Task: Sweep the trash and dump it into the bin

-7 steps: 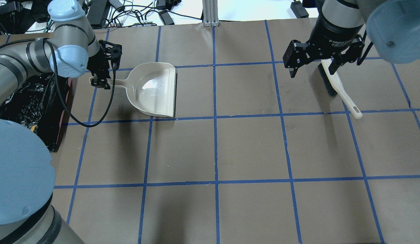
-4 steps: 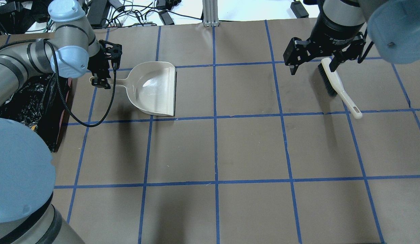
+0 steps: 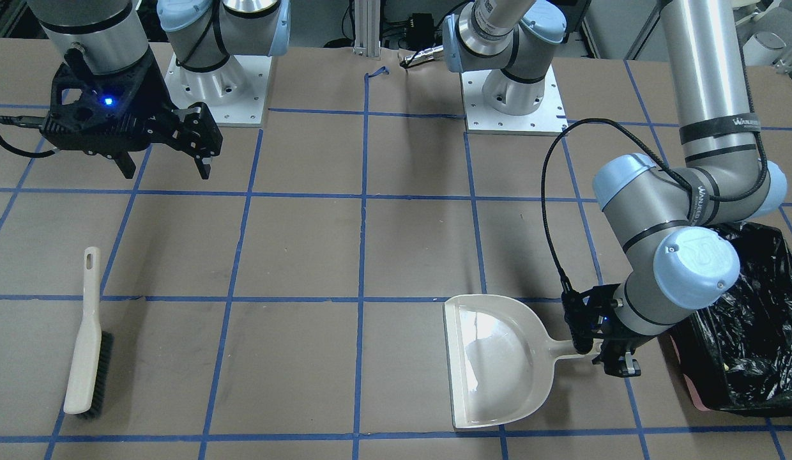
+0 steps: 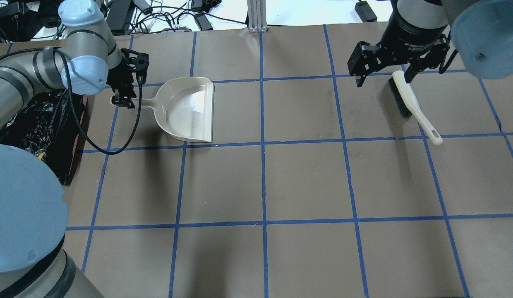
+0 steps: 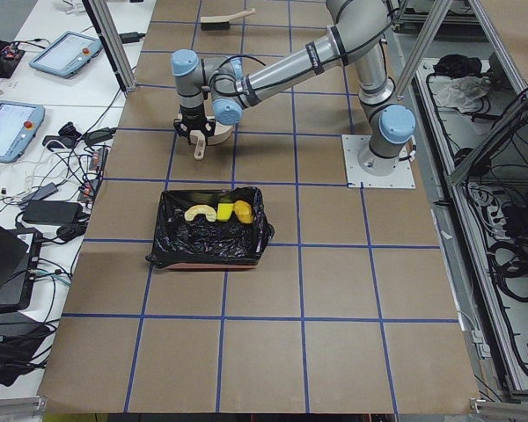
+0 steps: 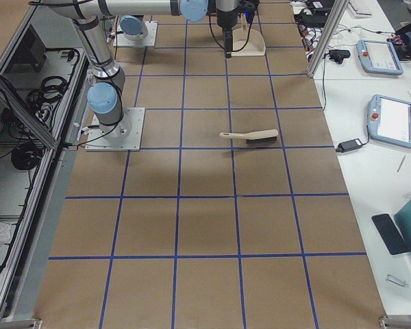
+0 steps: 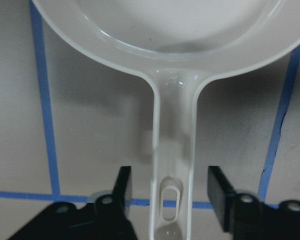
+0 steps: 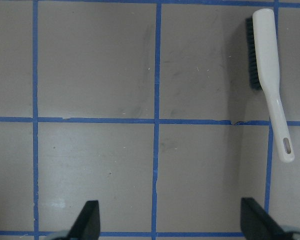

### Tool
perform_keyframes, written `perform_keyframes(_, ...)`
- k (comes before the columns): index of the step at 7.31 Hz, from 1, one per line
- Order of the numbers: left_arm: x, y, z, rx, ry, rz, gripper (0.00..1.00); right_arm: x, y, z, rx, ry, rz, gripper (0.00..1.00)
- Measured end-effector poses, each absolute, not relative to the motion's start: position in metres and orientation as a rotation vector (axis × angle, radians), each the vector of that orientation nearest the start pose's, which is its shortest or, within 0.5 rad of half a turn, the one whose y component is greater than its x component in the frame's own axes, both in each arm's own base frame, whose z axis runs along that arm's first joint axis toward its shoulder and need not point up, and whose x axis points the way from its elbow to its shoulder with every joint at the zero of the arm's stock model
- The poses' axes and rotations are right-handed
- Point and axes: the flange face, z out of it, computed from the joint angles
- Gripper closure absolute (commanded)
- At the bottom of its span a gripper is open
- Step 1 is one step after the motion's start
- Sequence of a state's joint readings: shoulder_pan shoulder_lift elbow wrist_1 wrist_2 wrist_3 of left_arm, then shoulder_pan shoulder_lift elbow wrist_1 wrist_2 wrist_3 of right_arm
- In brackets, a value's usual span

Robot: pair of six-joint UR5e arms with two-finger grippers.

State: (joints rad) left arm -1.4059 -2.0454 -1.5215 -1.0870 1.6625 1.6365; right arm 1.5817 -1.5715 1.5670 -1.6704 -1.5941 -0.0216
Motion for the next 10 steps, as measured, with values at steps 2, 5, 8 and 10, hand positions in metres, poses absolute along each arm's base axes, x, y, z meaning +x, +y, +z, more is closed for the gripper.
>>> perform_keyframes(2,-0.028,-0.661,0.338,1.899,2.351,-0.001,0.19,0.137,-0.498,0.505,-0.055,3.162,-0.186,0.00)
perform_keyframes(5,-0.046,-0.625,0.432,1.671,2.592,0.021,0.12,0.136,-0.490,0.514,-0.065,3.162,-0.214,0.00)
perform_keyframes(8,-0.103,-0.586,0.476,1.253,2.854,-0.034,0.00,0.137,-0.487,0.510,-0.072,3.161,-0.197,0.00)
perform_keyframes(10,-0.125,-0.570,0.489,0.898,3.023,-0.051,0.00,0.138,-0.488,0.507,-0.071,3.160,-0.194,0.00)
